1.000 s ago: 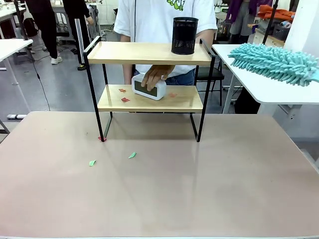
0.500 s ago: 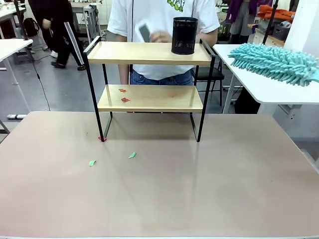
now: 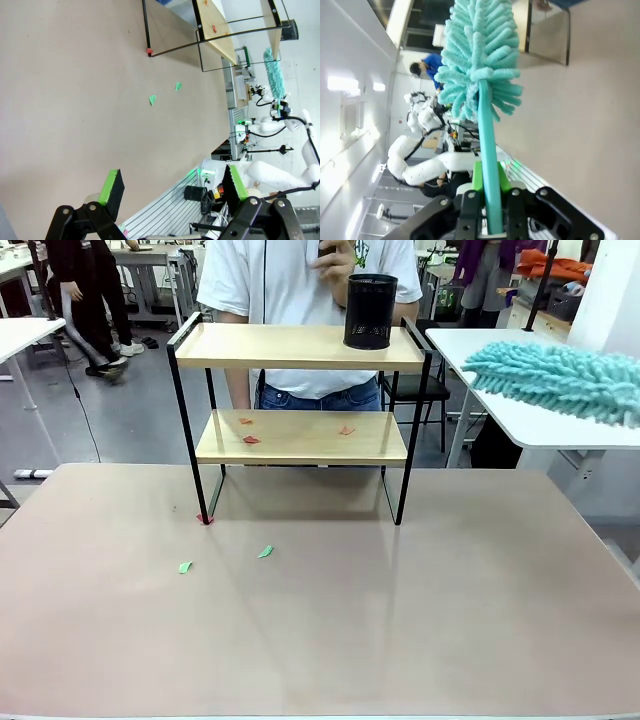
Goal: Clean the shelf.
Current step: Clean the remaining tier of the Shelf with the Duster once objects are removed.
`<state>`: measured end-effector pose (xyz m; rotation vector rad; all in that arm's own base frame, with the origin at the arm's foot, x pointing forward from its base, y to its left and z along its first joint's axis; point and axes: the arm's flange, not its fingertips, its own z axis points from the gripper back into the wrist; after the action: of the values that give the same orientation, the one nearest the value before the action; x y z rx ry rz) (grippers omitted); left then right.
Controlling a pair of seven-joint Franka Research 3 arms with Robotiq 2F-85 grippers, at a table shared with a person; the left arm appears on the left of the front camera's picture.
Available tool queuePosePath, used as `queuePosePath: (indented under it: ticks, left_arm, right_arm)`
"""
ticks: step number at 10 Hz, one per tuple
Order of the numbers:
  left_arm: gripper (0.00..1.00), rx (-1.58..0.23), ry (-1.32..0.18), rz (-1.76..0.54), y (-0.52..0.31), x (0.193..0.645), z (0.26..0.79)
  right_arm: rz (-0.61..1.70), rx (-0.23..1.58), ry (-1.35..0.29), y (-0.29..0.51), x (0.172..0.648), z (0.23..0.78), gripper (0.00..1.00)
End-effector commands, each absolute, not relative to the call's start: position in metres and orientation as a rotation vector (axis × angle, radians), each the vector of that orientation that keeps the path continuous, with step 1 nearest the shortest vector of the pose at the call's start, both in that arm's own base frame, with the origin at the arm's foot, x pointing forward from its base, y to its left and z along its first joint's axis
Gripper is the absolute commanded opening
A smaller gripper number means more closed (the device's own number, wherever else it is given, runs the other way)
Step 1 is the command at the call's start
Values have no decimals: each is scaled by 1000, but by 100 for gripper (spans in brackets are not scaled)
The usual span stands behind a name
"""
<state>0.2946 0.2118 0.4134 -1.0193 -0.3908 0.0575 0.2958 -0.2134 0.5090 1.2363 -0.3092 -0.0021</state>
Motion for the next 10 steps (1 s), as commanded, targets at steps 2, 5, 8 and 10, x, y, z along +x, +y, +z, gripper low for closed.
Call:
queuePosePath:
  ticks: [2,5,8,10]
  left_arm:
    - [100,-1040,-421,39,211,296,413]
    - [100,-1040,-421,39,211,296,413]
    - [100,-1040,-421,39,211,296,413]
    - [100,-1040,-421,39,211,296,413]
  right_arm:
    - [28,1147,-304,-186,205,535,0]
    - [194,1020,-247,-103,175,530,0]
    - [277,871,-351,-23,182,522,0]
    - [326,834,-493,9,189,529,0]
